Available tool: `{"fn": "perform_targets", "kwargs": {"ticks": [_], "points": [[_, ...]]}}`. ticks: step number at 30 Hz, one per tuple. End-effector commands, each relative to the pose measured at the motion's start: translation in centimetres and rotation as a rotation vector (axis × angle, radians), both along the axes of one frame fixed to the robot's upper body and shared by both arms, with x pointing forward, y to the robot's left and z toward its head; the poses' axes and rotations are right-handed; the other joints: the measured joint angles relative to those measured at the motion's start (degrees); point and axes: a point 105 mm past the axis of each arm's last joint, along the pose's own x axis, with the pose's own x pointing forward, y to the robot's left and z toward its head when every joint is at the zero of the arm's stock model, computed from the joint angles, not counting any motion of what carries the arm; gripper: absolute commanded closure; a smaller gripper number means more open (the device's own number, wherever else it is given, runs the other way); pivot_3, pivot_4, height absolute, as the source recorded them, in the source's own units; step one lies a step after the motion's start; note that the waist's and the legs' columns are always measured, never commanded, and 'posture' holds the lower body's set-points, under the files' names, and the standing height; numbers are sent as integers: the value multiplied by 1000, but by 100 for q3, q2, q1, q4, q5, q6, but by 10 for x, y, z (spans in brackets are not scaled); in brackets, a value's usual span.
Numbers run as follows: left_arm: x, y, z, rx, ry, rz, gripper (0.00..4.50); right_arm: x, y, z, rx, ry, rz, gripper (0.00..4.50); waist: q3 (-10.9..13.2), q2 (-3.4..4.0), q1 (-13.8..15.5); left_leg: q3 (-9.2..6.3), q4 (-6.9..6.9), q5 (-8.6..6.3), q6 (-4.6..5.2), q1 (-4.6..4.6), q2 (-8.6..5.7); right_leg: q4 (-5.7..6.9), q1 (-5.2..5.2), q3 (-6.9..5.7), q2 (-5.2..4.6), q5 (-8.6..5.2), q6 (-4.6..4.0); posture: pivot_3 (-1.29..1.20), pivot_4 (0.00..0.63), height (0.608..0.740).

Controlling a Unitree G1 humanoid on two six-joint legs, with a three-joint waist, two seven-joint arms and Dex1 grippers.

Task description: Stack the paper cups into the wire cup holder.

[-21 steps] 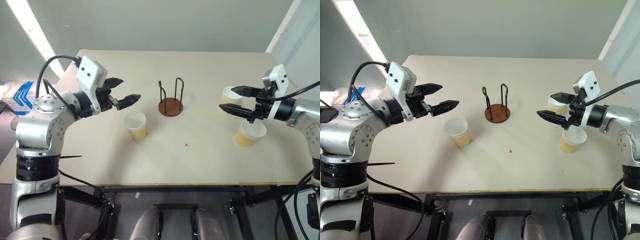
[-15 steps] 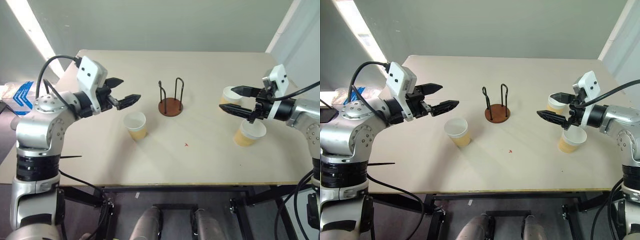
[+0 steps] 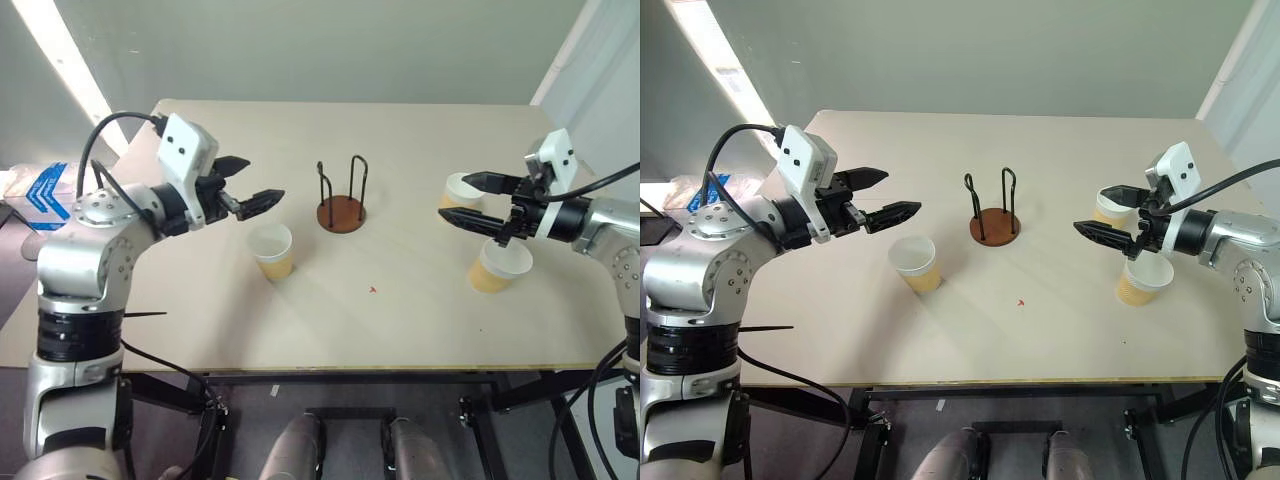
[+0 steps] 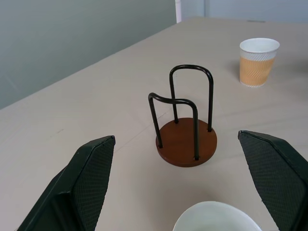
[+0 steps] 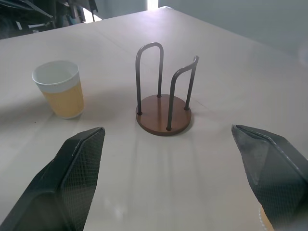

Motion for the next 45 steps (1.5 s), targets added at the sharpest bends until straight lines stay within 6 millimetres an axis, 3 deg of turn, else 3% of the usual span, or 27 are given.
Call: {"fn": "perform_targets", "kwargs": {"ticks": [1,6,12,18,24,45], "points": [[3,-5,11,-3,-57,-3,0,-8,-1,21,-14,-80,1,49,0,0,1,0,0,0,0,0,0,0,0,0,0,0,0,0,150,740],[16,-14,4,-10,-30,-12,0,-21,0,30,4,-94,-1,49,0,0,5,1,0,1,-1,-1,0,0,1,-1,0,0,0,0,150,740],[37,-30,4,4,-8,-45,0,-36,1,24,-1,-83,-37,49,1,-3,32,2,3,4,-3,-3,-1,-3,7,-2,-2,0,1,0,150,740],[48,-58,-7,50,51,-134,0,-49,-5,25,-1,-91,-90,49,2,-4,27,6,4,6,0,-2,-1,-5,6,1,-3,2,16,0,150,740],[53,-68,-22,85,118,-163,0,-57,-3,28,-5,-100,-103,49,2,-5,22,9,4,6,-2,-4,-2,-5,6,4,-2,-4,35,0,150,740],[82,-101,-37,91,150,-159,0,-68,5,30,-13,-92,-80,49,3,-6,52,20,16,5,-1,-17,-7,-7,9,17,-6,-6,137,0,150,740]]}}
